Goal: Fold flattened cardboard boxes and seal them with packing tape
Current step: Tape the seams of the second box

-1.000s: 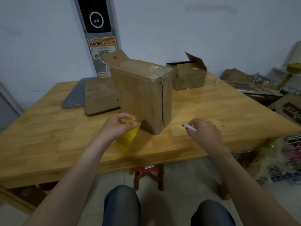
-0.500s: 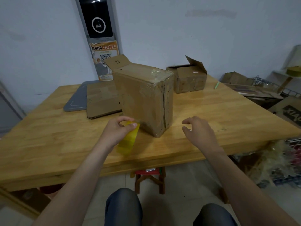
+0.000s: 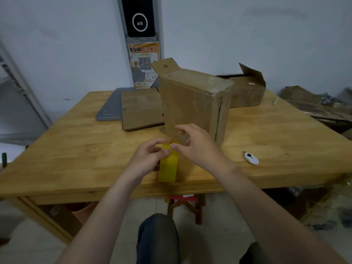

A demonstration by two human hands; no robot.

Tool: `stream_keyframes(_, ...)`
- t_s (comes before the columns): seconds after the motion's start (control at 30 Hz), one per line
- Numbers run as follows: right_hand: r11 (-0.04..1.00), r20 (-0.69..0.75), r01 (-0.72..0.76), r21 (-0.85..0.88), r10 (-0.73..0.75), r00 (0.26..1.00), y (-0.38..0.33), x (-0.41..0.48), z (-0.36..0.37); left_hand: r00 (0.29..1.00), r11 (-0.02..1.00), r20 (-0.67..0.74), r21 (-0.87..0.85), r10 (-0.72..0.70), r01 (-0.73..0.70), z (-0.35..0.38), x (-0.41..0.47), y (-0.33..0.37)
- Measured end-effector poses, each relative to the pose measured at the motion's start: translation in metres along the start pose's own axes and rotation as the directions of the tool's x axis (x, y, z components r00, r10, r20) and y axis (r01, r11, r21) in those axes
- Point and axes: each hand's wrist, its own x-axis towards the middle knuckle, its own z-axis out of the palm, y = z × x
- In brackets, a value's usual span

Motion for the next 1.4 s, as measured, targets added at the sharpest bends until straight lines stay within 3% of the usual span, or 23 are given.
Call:
stream_keyframes(0.2,0.997,-0.123,0.054,0.054,-0.047,0.991,0.004,0.01,0.024,0.999,0.998,-0.022,-0.047,0.047,-0.048,-0.008,-0.004,-0.016)
stream_keyframes(0.37,0.976,-0.18,0.217,0.01,-0.212,0.961,0.004,0.002,0.034,0.997,0.993,-0.073,-0.112,0.03,-0.038,-0.009,-0.002,-0.024)
stream_keyframes(0.63,0.95,-0.185,0.306,-0.055,-0.311,0.932,0.009,-0.003,0.033,0.993,0.944,-0.105,-0.328,-0.053,0.015,-0.003,0.006,-0.025)
stream_keyframes(0.77,0.915,-0.167,0.392,-0.094,-0.403,0.9,0.011,-0.009,0.031,0.984,0.94,-0.152,-0.339,-0.089,0.033,0.004,0.006,-0.019)
stream_keyframes(1.0,0.789,-0.11,0.53,-0.31,-0.583,0.805,0.015,-0.011,0.021,0.969,0.938,-0.203,-0.341,-0.143,0.067,0.012,0.009,-0.013)
stream_keyframes(1.07,0.829,-0.162,0.492,-0.265,-0.541,0.825,0.017,-0.011,0.022,0.967,0.941,-0.211,-0.333,-0.141,0.064,0.013,0.008,-0.013)
stream_keyframes(1.2,0.952,-0.206,0.307,-0.018,-0.304,0.93,0.016,-0.013,0.021,0.967,0.942,-0.213,-0.329,-0.141,0.065,0.013,0.008,-0.013)
stream_keyframes(1.4,0.913,-0.167,0.405,-0.045,-0.407,0.898,0.021,-0.01,0.018,0.976,0.952,-0.197,-0.303,-0.095,0.032,0.014,0.005,-0.014)
